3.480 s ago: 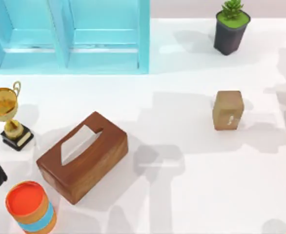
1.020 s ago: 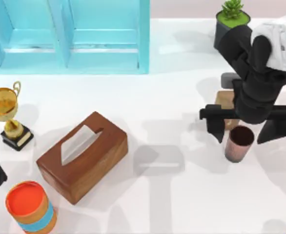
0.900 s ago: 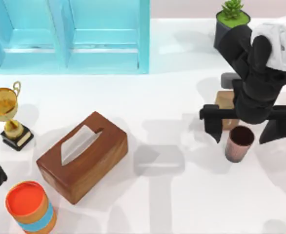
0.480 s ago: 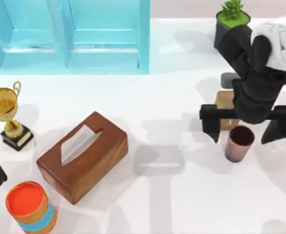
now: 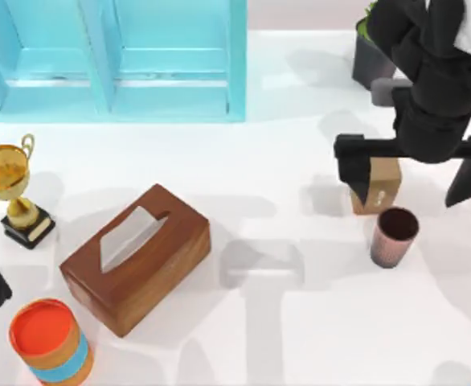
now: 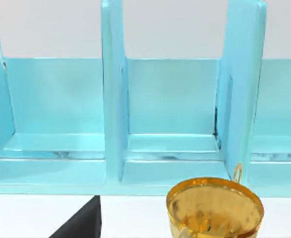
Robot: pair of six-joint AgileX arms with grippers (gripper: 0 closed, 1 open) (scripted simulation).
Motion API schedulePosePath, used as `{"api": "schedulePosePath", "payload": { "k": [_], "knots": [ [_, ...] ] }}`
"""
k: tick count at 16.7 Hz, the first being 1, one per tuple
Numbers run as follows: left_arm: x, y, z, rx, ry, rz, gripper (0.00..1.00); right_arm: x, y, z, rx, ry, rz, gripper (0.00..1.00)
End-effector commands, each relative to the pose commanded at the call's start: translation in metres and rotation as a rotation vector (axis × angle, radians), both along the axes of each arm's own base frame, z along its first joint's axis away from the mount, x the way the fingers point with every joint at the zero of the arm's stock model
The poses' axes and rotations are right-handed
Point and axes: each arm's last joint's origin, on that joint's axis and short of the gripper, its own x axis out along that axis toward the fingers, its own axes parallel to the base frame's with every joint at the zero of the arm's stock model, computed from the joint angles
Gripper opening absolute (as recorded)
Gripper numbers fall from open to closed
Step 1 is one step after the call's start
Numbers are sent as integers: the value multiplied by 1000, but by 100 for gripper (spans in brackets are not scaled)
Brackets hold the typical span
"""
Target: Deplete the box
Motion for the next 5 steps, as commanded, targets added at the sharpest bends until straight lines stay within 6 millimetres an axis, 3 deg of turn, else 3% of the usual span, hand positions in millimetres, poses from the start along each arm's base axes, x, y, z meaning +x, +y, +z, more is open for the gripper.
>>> {"api": "schedulePosePath", "payload": {
  "k": [3, 5],
  "knots": [
    [0, 0, 0, 0, 0, 0, 100, -3, -1, 29, 6, -10, 0, 100],
    [0, 0, 0, 0, 0, 0, 100, -4, -2, 37, 10, -18, 0, 100]
  ]
}}
